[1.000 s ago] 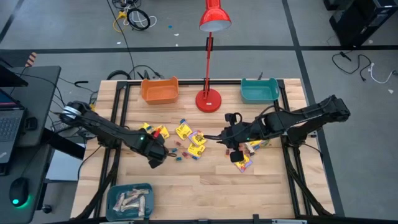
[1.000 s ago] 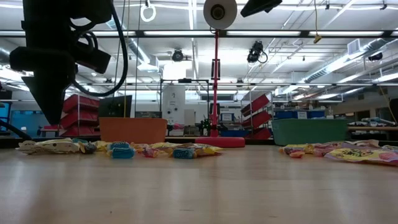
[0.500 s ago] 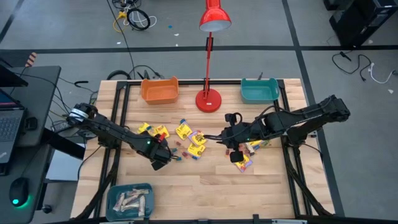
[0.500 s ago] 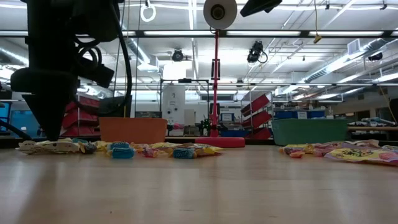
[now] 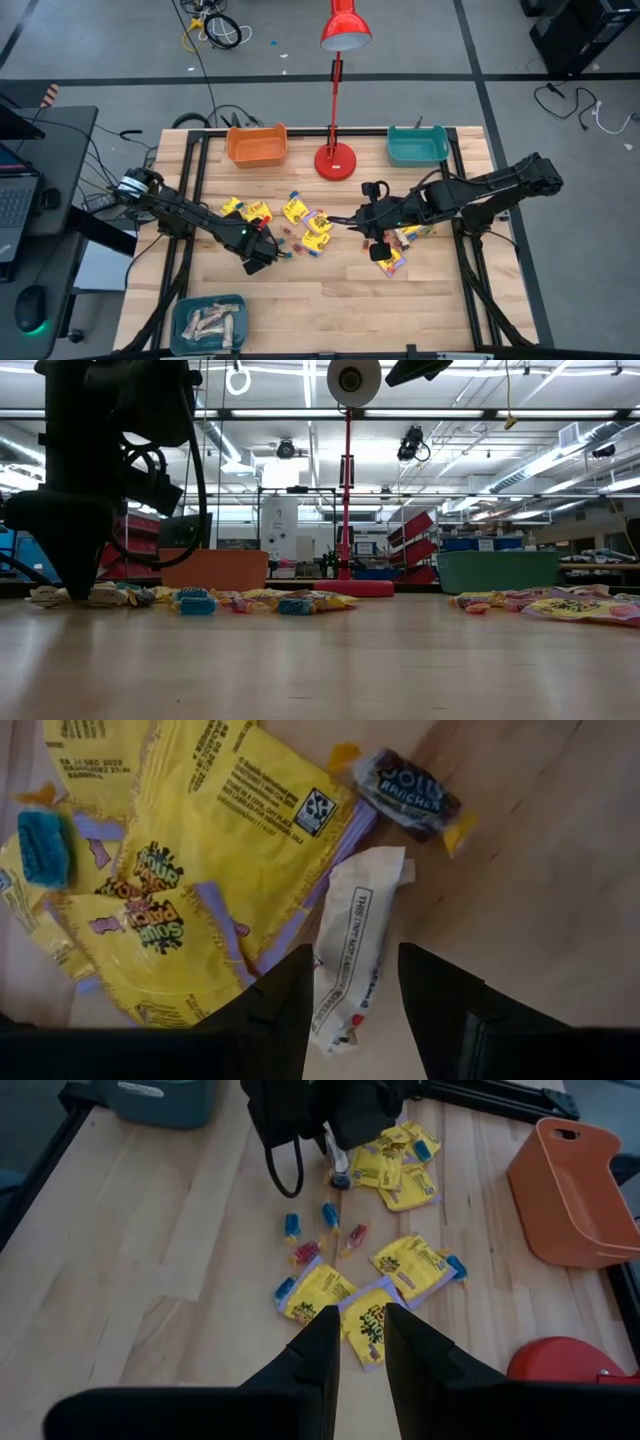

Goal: Sort candy
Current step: Put the white candy into the blue bin

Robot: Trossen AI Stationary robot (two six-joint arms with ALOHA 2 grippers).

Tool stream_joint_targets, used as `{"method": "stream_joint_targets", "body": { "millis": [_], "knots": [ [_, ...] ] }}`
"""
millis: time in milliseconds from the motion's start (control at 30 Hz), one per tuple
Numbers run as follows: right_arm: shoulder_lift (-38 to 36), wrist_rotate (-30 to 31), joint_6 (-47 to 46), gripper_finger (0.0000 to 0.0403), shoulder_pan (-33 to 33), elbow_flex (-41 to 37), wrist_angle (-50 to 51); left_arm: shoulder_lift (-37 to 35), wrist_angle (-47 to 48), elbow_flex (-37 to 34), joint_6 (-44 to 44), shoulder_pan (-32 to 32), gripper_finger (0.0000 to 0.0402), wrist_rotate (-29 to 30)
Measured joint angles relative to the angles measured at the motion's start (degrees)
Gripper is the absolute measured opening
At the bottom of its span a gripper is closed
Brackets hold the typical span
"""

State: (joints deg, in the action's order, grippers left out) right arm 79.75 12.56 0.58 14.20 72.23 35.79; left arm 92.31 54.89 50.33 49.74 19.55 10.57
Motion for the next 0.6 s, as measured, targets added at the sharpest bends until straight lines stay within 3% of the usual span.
{"method": "stream_joint_targets", "body": {
  "millis": [200, 600],
  "knots": [
    [0.0, 0.0, 0.3, 0.0068, 0.0, 0.0, -0.1, 0.0, 0.0, 0.0, 0.0, 0.0, 0.0124, 0.0],
    [0.0, 0.0, 0.4, 0.0068, 0.0, 0.0, -0.1, -0.1, -0.3, 0.0, -1.3, 0.0, 0.003, -0.8]
  ]
}}
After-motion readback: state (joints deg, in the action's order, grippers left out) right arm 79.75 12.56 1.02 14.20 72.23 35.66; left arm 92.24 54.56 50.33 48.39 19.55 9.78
